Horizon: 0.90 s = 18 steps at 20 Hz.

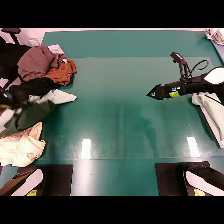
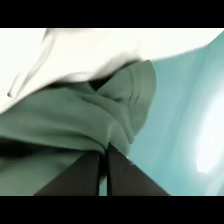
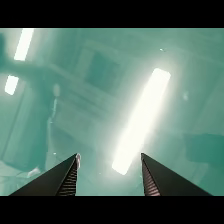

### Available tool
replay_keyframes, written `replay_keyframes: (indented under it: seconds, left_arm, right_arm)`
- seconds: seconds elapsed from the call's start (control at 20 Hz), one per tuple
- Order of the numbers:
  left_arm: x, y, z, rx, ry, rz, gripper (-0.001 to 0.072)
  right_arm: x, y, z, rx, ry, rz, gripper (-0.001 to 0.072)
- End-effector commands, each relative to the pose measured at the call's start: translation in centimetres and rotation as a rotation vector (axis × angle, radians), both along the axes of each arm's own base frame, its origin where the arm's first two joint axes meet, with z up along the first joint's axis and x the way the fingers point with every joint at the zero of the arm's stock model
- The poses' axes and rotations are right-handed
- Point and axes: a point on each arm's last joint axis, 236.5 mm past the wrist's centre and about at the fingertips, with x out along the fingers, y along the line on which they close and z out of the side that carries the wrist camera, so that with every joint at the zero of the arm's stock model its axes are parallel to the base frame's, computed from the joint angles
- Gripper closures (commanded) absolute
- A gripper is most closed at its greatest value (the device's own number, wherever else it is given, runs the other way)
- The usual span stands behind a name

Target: Fold the shirts.

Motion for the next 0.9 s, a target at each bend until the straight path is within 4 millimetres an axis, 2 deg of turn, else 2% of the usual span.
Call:
replay_keyframes:
  seconds: [0.0,0.05,0.15,0.3,0.4,0.5,0.55,0.65,0.7,0.75,0.85]
  left_arm:
    - [2.5,0.6,11.3,0.062,-0.247,0.016,0.0679]
    - [2.8,0.7,14.6,0.083,-0.324,0.021,0.0679]
    - [2.8,0.7,19.2,0.108,-0.429,0.029,0.0678]
    - [2.5,-0.3,24.4,0.111,-0.562,0.011,0.0678]
    - [2.4,-1.1,26.8,0.102,-0.631,-0.001,0.0678]
    - [2.3,-3.4,28.9,0.023,-0.700,-0.049,0.0678]
    - [2.2,-5.6,30.4,-0.061,-0.747,-0.100,0.0678]
    - [1.4,-10.1,34.0,-0.242,-0.864,-0.217,0.0678]
    - [1.0,-11.5,35.7,-0.314,-0.915,-0.253,0.0678]
    - [0.8,-12.2,36.8,-0.357,-0.951,-0.271,0.0679]
    - [0.6,-12.5,37.2,-0.385,-0.959,-0.279,0.0678]
  right_arm:
    - [-0.4,0.1,0.4,0.008,0.008,-0.006,0.0272]
    - [-0.4,0.2,0.4,0.010,0.013,-0.009,0.0272]
    - [-0.4,0.7,0.5,0.010,0.005,0.001,0.0272]
    - [-0.8,2.6,0.6,0.012,-0.018,0.042,0.0272]
    - [-1.1,3.9,0.8,0.013,-0.032,0.071,0.0272]
    - [-1.3,4.8,0.9,0.014,-0.050,0.088,0.0272]
    - [-1.2,5.0,1.0,0.017,-0.054,0.083,0.0272]
    - [-0.7,4.5,1.1,0.036,-0.030,0.025,0.0272]
    - [-0.3,3.7,1.4,0.048,-0.016,-0.022,0.0272]
    - [0.1,2.9,2.1,0.062,-0.019,-0.067,0.0273]
    - [0.7,0.6,4.8,0.085,-0.091,-0.151,0.0273]
